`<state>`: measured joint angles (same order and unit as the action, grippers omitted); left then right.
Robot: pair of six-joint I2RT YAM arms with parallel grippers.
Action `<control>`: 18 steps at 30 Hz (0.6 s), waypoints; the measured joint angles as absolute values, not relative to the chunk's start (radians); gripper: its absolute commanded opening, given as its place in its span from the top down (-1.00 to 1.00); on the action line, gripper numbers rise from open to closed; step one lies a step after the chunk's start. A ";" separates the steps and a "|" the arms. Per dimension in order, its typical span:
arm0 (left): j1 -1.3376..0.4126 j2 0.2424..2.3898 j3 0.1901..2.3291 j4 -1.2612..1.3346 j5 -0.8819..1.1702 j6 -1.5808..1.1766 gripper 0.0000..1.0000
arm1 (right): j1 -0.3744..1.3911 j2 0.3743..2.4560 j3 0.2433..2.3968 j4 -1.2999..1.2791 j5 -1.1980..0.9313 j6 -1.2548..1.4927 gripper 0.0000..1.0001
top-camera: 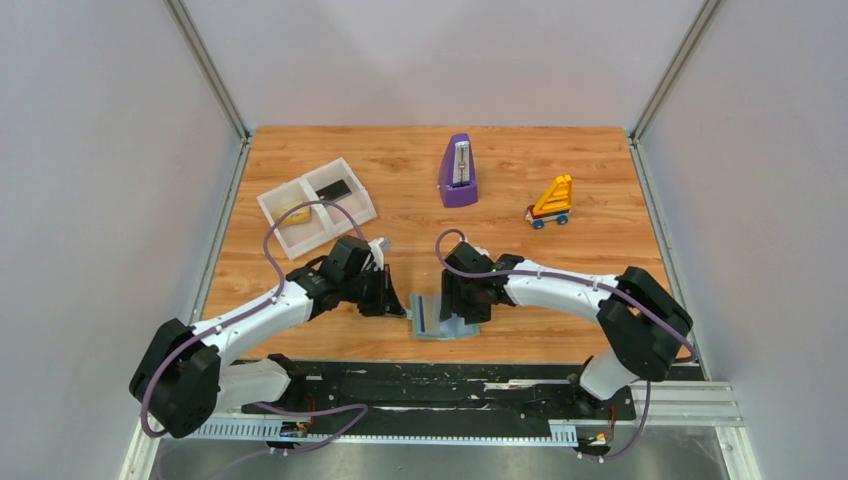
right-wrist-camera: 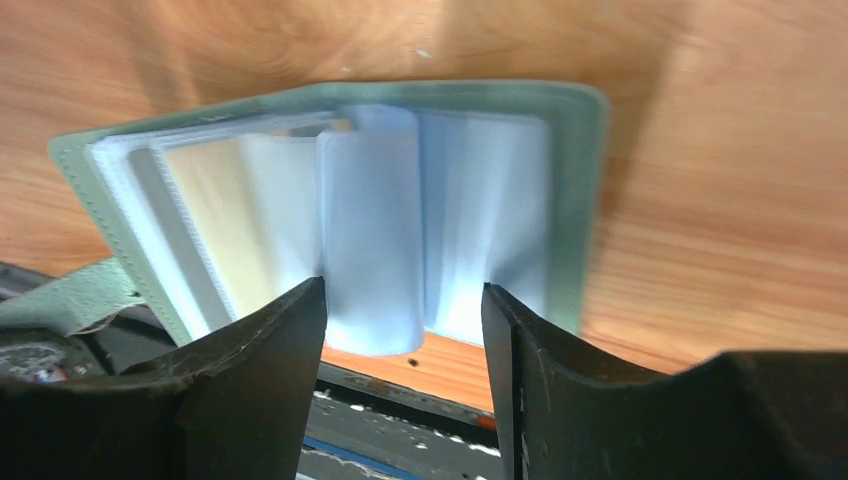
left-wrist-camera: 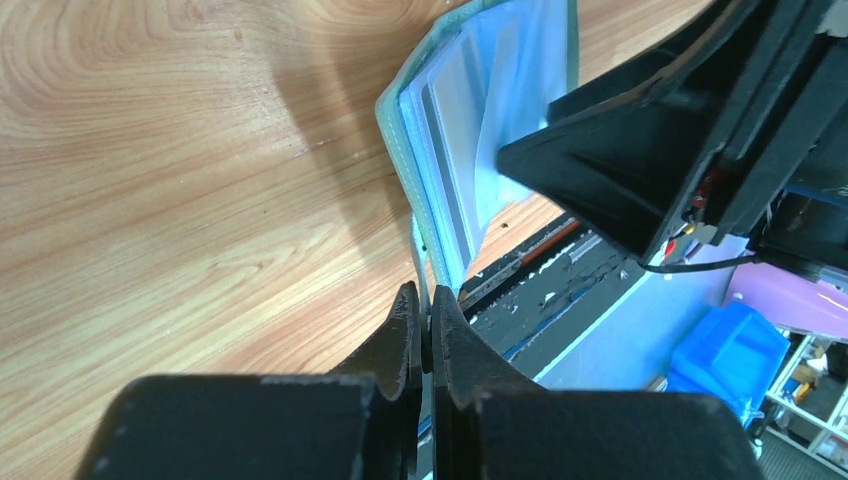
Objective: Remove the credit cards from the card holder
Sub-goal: Remove the credit card from the card holder.
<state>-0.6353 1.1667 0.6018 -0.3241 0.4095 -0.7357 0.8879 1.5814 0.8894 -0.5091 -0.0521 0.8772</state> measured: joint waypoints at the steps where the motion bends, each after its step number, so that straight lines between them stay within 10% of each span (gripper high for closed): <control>1: -0.635 1.167 0.600 -0.324 0.410 -0.736 1.00 | 0.888 1.569 0.889 -0.533 -0.030 0.877 -0.19; 18: -0.635 1.162 0.591 -0.310 0.413 -0.738 1.00 | 0.883 1.394 0.889 -0.659 0.076 0.845 -0.23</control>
<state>-0.6353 1.1618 0.5915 -0.3099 0.4133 -0.7376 0.8825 1.3945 0.8894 -0.6594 0.0765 0.8452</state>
